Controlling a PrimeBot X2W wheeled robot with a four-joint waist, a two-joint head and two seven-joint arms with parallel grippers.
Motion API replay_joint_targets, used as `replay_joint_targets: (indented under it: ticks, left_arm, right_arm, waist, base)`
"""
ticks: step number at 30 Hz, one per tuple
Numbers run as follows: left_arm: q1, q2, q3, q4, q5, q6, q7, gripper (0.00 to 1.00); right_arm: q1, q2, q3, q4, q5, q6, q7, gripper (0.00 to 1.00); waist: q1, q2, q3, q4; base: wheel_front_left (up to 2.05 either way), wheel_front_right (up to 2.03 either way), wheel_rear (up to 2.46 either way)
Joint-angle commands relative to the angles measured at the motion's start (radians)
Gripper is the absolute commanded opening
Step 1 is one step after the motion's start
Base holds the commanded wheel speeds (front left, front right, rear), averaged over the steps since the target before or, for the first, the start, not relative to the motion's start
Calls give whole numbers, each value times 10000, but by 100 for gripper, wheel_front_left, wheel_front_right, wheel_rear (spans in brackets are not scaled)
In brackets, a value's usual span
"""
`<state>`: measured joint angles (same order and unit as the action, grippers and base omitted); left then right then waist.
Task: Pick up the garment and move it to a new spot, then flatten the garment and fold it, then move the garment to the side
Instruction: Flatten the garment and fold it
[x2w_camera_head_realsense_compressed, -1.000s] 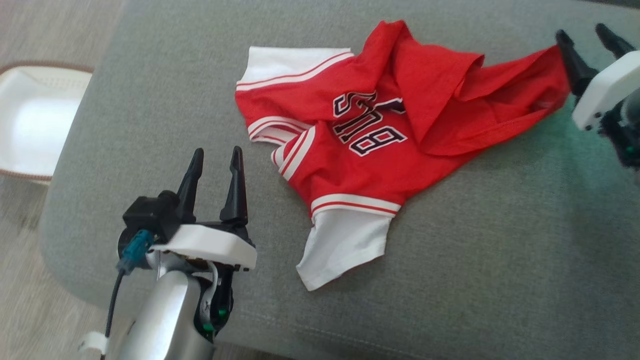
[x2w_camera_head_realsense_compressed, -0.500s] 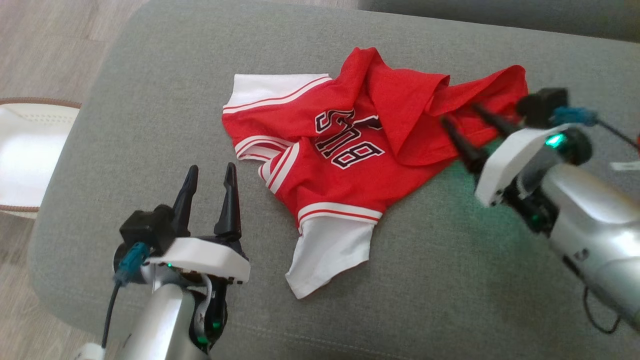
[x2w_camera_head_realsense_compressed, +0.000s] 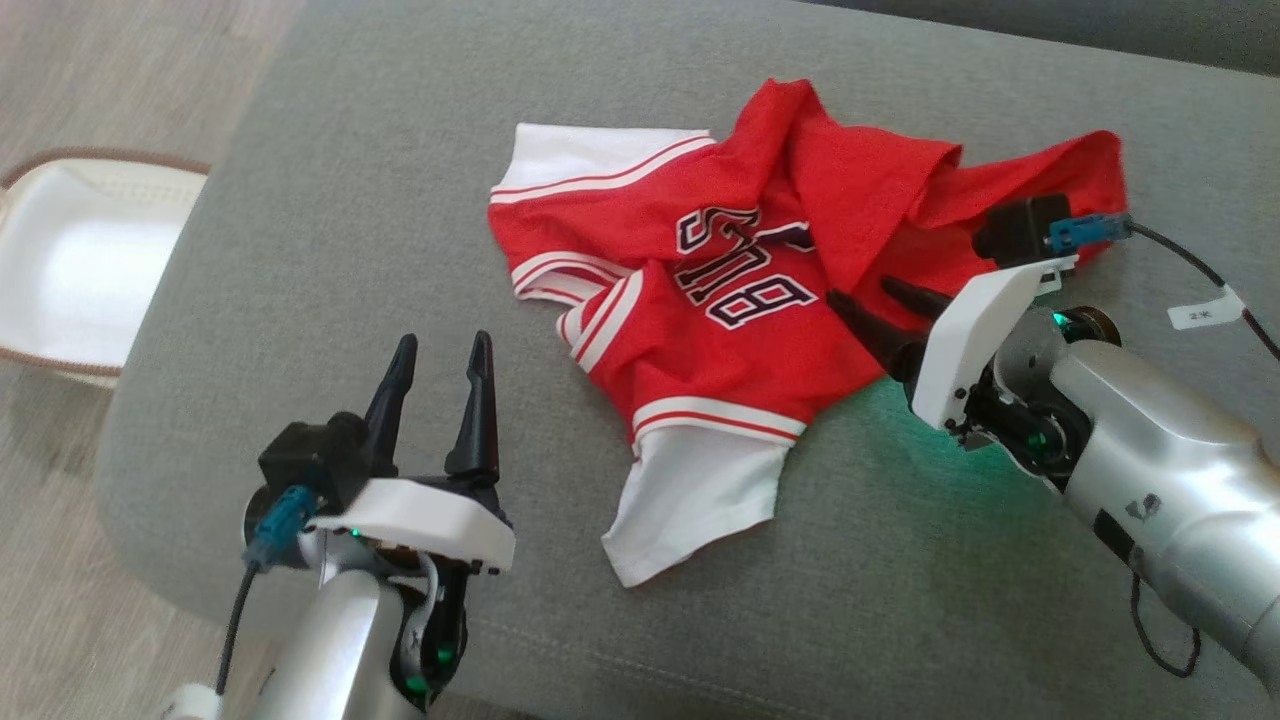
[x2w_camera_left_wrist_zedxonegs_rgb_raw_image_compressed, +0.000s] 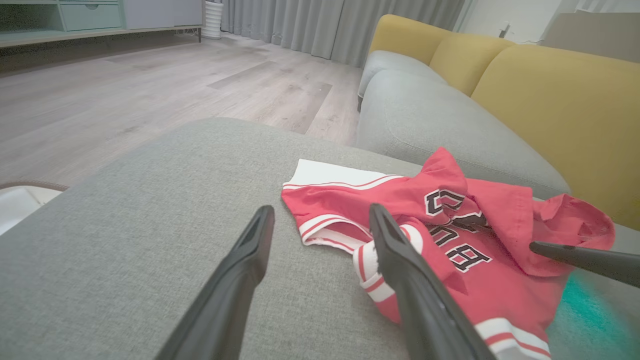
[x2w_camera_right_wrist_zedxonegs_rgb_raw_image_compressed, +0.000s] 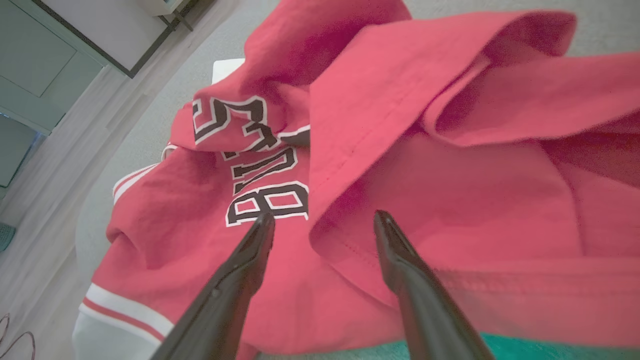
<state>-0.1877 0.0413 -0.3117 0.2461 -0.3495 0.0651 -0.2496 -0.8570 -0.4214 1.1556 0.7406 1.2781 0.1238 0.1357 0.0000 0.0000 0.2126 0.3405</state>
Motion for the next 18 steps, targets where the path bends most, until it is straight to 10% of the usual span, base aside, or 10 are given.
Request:
replay_joint_targets:
  ticks: [1,4,7,18]
  left_arm:
    - [-322,89,282,-362,-89,67,-122,100]
    - [-319,89,263,-403,-145,120,-122,100]
    - [-305,89,258,-448,-178,163,-122,100]
    - [-400,89,98,-634,-312,275,-122,100]
  right_arm:
    - [-264,-32,-58,-198,159,69,13,100]
    - [-354,-72,30,-101,236,69,-52,87]
    - [-522,-112,160,23,118,69,-319,0]
    - [-2138,-1243,151,593,-352,69,-1236,0]
  waist:
    - [0,0,111,147]
    - [0,0,222,294]
    - [0,0,298,376]
    - [0,0,705,486]
  base:
    - [0,0,0]
    - [0,0,0]
    - [0,0,0]
    - [0,0,0]
